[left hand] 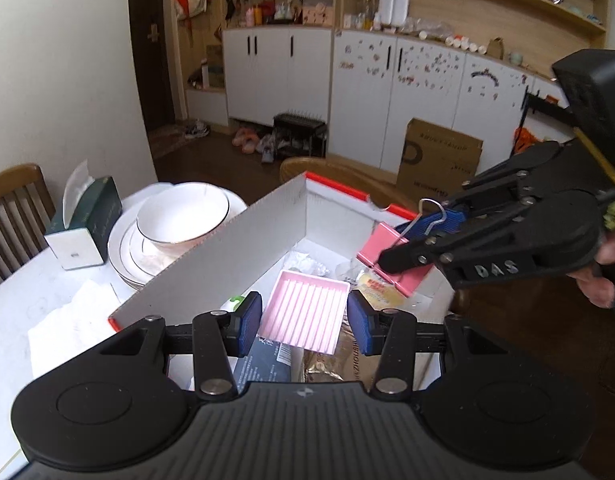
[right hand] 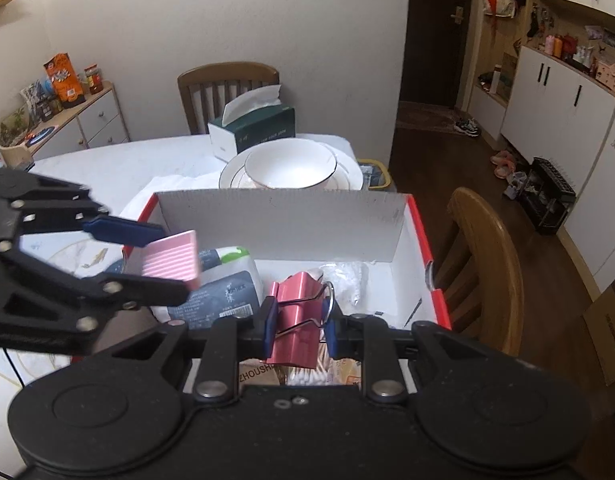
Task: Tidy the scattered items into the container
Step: 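Lower the pink tray into the box with the left tool while the right tool lowers the binder clip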
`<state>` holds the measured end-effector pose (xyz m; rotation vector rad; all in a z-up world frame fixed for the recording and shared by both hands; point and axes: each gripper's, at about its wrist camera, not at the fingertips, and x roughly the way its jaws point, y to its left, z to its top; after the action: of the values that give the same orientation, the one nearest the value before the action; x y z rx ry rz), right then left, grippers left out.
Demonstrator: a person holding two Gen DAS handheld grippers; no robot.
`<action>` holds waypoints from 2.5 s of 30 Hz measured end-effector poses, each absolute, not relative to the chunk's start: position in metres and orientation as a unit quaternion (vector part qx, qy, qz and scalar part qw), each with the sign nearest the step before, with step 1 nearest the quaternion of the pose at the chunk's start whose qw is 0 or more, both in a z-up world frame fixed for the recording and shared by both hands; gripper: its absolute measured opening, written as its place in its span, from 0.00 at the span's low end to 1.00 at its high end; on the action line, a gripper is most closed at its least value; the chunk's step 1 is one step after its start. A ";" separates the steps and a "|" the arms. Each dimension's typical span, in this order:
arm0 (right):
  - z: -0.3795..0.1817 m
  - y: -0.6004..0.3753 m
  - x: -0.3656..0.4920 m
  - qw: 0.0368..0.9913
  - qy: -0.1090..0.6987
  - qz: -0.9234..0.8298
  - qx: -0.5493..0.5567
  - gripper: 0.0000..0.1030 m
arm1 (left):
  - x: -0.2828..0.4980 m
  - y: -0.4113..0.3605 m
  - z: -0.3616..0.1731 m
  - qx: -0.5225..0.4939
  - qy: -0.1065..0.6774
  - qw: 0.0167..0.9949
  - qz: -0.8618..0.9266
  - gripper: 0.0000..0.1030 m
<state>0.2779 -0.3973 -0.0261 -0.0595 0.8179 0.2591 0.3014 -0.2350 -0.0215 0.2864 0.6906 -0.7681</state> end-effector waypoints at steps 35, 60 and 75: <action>-0.089 -0.395 0.315 0.878 0.437 0.170 -0.097 0.21 | 0.343 -0.289 -0.096 0.223 0.411 0.818 -0.335 0.44; -0.091 -0.400 0.328 0.864 0.462 0.181 -0.087 0.38 | 0.351 -0.298 -0.103 0.231 0.450 0.797 -0.330 0.59; -0.067 -0.412 0.308 0.870 0.450 0.184 -0.079 0.61 | 0.332 -0.273 -0.085 0.189 0.434 0.818 -0.327 0.61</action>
<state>0.3076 -0.4122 -0.0665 -0.1662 0.9419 0.3850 0.3323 -0.2729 -0.0847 0.4026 0.9239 -0.6959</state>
